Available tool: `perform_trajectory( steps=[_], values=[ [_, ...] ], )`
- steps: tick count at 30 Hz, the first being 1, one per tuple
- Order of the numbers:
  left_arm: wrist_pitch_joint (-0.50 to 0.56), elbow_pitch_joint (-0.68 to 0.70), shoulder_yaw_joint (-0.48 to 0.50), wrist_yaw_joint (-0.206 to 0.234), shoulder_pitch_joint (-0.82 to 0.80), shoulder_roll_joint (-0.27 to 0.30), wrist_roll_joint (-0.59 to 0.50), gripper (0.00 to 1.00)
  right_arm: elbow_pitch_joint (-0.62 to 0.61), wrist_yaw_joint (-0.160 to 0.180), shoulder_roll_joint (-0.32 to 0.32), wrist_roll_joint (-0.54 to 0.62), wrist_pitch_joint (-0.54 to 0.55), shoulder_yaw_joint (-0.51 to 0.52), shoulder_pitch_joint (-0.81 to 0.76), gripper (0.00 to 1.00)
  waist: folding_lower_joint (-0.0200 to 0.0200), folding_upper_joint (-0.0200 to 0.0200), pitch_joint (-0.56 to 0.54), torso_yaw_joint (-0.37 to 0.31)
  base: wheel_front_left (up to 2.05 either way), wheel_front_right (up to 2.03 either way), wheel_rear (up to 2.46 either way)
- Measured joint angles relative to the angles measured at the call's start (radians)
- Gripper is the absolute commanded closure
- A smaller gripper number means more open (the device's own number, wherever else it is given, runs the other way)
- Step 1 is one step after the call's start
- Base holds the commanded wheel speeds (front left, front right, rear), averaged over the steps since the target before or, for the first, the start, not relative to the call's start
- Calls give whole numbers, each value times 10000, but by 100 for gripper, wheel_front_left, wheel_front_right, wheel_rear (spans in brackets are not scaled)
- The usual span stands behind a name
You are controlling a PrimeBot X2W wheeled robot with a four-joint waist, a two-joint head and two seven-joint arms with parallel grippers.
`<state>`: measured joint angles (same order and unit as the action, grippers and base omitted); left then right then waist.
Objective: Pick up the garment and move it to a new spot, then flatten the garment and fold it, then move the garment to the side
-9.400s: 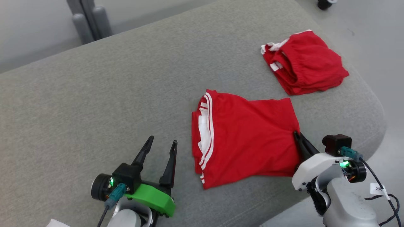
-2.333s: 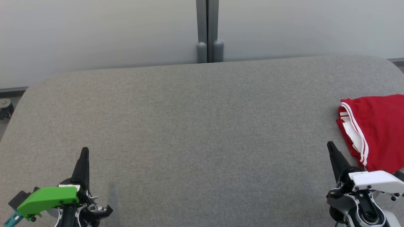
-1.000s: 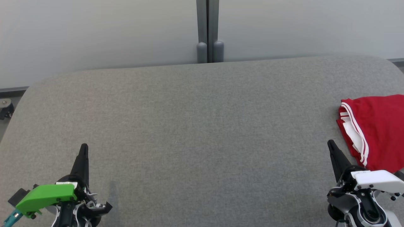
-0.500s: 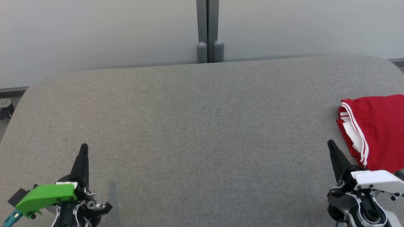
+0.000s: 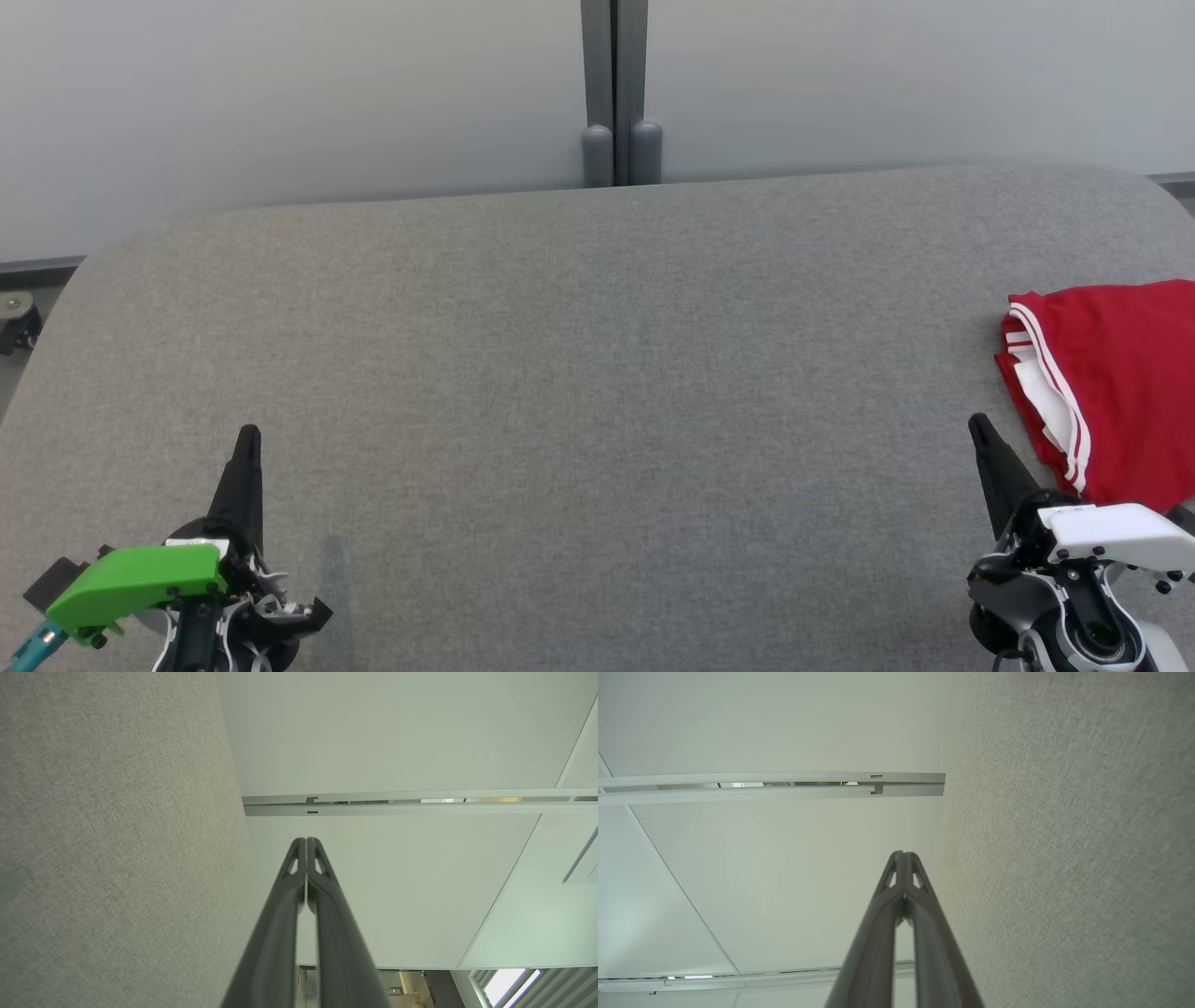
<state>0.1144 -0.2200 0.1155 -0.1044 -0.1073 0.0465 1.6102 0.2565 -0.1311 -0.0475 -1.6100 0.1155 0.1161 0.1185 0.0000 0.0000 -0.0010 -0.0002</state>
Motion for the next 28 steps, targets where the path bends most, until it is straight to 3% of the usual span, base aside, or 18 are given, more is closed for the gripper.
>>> perform_trajectory(
  steps=[28],
  values=[
    [0, 0, 0, 0, 0, 0, -2, 100, -2, 2, 0, 0, 0, 0, 0, 100, 0, 0, 0, 0, 0, 0, 0]
  ],
)
